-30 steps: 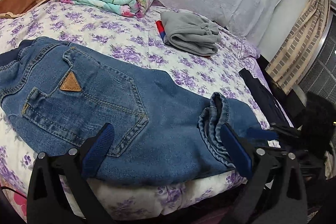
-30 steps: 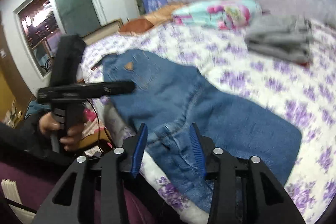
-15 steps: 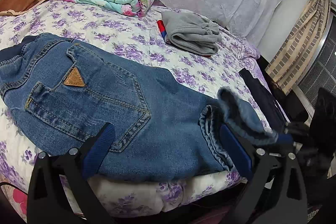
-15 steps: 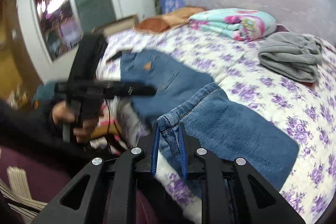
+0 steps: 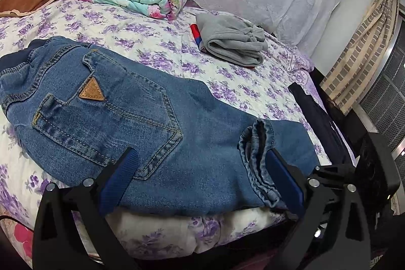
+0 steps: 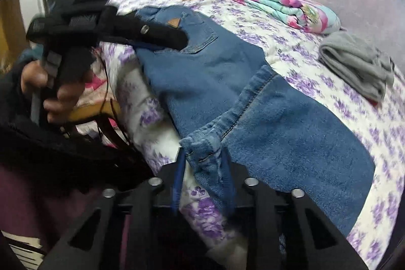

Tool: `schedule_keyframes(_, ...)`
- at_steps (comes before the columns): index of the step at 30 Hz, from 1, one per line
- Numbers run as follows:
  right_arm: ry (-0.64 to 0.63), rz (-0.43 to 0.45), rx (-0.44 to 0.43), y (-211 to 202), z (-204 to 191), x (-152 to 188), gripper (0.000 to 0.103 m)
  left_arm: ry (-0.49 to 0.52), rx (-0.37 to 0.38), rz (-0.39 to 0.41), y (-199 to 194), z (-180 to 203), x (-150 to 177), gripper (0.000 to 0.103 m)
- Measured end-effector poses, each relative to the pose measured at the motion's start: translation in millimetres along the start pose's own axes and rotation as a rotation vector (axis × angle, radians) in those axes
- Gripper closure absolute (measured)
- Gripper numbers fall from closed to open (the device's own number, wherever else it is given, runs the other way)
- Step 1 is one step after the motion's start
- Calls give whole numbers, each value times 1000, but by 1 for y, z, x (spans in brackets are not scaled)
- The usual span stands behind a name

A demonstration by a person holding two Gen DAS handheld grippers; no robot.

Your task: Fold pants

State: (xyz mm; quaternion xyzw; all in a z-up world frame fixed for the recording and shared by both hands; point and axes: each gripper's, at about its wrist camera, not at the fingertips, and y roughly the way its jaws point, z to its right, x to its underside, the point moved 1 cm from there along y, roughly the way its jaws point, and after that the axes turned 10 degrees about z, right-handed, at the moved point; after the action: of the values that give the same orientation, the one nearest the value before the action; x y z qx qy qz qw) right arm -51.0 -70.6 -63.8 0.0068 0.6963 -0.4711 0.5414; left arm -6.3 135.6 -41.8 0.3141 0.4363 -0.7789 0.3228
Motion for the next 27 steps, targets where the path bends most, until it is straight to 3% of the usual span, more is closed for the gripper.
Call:
schedule_keyframes(5,256,177,11,-42,52,-11,87,-11,8,7,-3,-1,1,5)
schedule_keyframes(8,305,262,43,-56,60,-21,87,-14,14,8,-3,0,1,5)
schedule_keyframes(12,246,219,-2,-13,36,-35,87,-14,11,8,-4,-1,0,5)
schedule_keyframes(16,189,42,-58,44,12,-19,84,-17,9,10,-9,-2,0,5)
schedule_keyframes(19,116,28,-58,35,4,-20,74,-19,10,8,-12,-5,2,5)
schedule_keyframes(21,118,50,-86,19,5,-22,57,-15,4,8,-11,-5,2,5)
schedule_keyframes(25,162,192,-145,-23,14,-39,58,-11,-5,9,-9,-3,2,5)
schedule_keyframes(27,258,274,-132,-38,39,-46,68,-16,-6,11,-9,-4,2,5)
